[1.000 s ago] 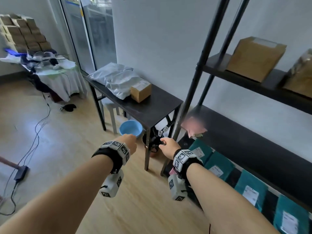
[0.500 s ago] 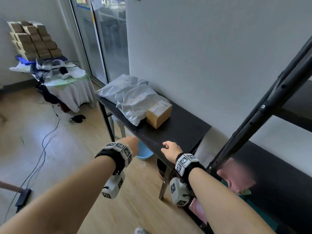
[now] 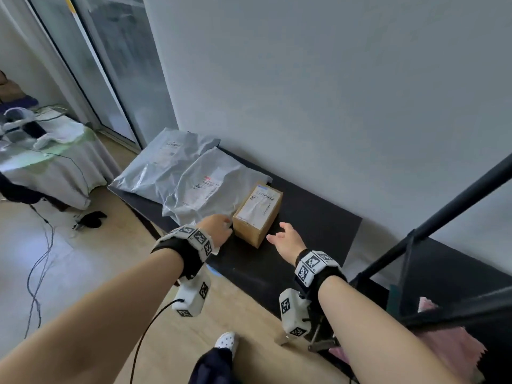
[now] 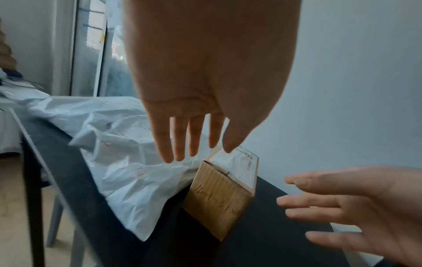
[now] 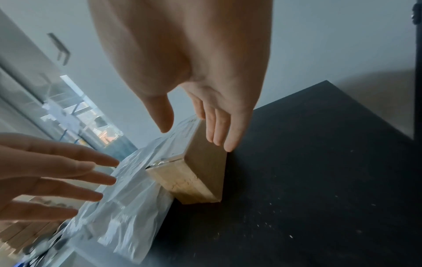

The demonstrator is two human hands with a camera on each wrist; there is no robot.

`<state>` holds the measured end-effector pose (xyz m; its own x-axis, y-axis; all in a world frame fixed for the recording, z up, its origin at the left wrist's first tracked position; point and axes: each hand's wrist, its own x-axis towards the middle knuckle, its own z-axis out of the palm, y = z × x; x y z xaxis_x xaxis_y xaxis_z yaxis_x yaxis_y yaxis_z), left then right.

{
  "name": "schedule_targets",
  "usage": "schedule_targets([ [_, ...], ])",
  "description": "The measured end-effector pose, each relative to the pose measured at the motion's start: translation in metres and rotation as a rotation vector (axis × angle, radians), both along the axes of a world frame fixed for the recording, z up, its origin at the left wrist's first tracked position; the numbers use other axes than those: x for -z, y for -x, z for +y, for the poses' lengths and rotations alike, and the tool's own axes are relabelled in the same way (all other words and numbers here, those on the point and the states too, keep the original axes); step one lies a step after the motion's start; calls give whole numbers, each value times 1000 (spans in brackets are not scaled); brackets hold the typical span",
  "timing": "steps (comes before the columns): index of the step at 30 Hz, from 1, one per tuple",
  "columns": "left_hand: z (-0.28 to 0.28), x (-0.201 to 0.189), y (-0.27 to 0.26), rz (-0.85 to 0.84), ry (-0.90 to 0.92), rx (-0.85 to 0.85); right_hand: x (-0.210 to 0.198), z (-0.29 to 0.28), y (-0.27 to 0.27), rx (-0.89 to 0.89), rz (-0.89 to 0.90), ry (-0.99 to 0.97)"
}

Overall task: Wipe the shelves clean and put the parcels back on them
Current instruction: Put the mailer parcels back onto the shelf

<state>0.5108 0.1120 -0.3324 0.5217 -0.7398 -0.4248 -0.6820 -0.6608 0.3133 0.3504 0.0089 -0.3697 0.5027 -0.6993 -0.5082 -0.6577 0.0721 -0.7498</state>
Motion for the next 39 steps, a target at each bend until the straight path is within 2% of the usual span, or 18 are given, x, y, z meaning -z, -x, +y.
schedule_targets([
  [6,-52,16,-42,244,28,53,15,-17,-38,205,-82,-179],
  [10,-76,34,-67,442,17,22,22,-30,-57,338,-145,-235],
  [16,-93,52,-80,692,-10,-20,38,-31,-71,419,-224,-272],
  [22,-92,58,-80,779,4,-64,43,-23,-66,476,-292,-304],
  [26,-84,49,-59,800,13,-5,37,-7,-44,495,-315,-284],
  [31,-60,38,-6,724,46,144,31,33,8,581,-398,-266],
  [35,-20,32,49,701,46,224,25,85,64,642,-492,-273],
  [39,32,31,113,717,67,299,28,142,129,686,-489,-236],
])
